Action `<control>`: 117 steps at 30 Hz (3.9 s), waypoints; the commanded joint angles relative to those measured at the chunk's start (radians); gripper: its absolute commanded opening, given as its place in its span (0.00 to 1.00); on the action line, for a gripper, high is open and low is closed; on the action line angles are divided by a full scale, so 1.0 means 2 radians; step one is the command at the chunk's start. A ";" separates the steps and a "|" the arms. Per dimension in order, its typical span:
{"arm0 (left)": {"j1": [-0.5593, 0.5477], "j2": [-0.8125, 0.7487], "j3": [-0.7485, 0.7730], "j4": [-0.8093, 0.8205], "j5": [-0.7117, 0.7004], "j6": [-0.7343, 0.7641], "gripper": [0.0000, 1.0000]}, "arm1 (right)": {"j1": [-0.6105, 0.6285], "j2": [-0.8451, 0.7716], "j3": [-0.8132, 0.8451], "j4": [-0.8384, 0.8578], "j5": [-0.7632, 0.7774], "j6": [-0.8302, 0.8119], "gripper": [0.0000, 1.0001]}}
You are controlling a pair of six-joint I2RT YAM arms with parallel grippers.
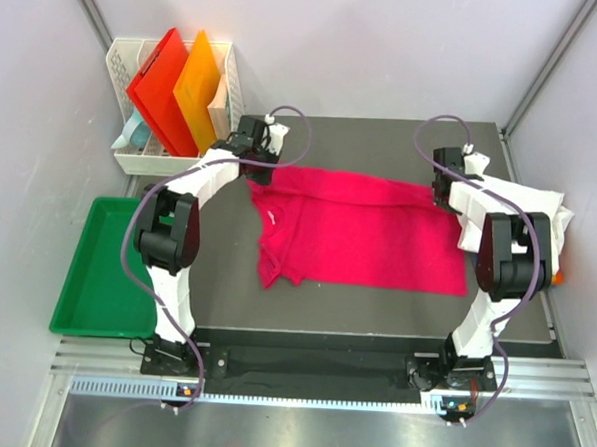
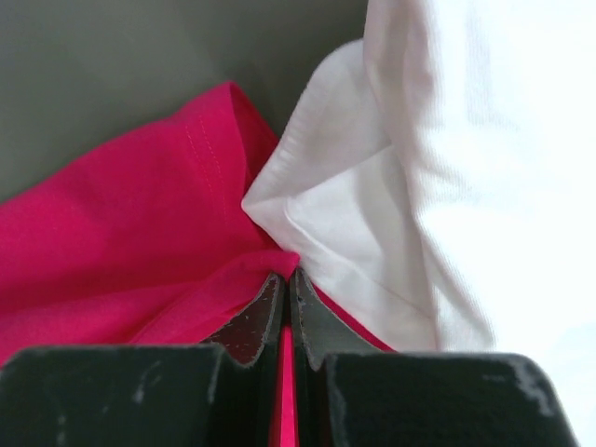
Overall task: Fold and stack the t-shirts
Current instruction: Fold the flattened tshirt in 1/3 of the way, then grap the side of the flattened tshirt closest away from the robot with both arms
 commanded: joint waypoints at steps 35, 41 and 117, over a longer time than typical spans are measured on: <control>-0.012 0.107 0.136 0.033 0.002 -0.032 0.74 | 0.001 0.124 0.191 -0.036 -0.112 -0.009 0.00; -0.012 0.159 0.189 0.000 0.018 -0.037 0.57 | 0.005 0.149 0.205 -0.049 -0.127 -0.001 0.00; 0.090 -0.479 -0.462 0.299 -0.111 -0.074 0.91 | 0.446 -0.475 -0.161 -0.146 0.192 0.087 0.44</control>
